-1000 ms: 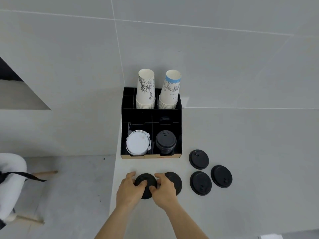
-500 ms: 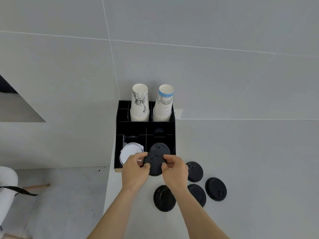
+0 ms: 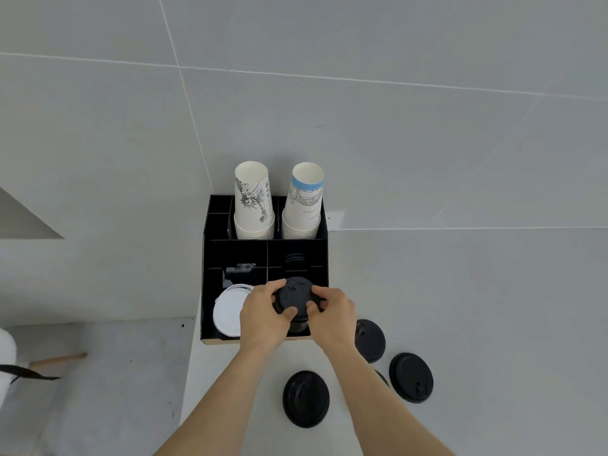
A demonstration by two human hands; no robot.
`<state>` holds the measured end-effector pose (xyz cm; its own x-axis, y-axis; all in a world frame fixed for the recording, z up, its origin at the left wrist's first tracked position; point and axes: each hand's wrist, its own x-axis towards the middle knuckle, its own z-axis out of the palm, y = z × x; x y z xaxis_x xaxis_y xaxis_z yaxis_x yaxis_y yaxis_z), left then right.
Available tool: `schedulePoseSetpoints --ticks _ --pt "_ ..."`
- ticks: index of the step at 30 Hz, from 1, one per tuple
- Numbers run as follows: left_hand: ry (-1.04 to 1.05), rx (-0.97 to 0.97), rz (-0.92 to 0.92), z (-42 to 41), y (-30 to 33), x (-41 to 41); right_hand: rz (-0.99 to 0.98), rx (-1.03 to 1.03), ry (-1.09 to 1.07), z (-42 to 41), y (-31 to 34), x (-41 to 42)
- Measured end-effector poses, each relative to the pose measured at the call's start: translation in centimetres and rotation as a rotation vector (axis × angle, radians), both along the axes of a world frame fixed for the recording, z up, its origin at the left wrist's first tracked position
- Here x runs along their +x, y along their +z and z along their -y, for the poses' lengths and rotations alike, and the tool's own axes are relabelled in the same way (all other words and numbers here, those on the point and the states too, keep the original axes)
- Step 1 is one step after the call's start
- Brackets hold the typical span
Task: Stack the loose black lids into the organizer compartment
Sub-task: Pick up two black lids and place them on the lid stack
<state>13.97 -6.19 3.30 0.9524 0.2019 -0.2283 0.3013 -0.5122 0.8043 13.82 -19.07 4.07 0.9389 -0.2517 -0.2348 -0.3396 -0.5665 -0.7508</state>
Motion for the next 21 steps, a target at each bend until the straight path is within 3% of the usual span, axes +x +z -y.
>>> schedulePoseSetpoints --ticks 14,21 --pt "-0.034 0.148 0.017 0.2 -1.7 -1.0 0.006 -0.092 0.060 0.2 -1.6 -0.3" --pt "0.013 0.143 0.083 0.0 -0.4 -2.1 0.072 -0.082 -0.049 1.0 -0.9 -1.6"
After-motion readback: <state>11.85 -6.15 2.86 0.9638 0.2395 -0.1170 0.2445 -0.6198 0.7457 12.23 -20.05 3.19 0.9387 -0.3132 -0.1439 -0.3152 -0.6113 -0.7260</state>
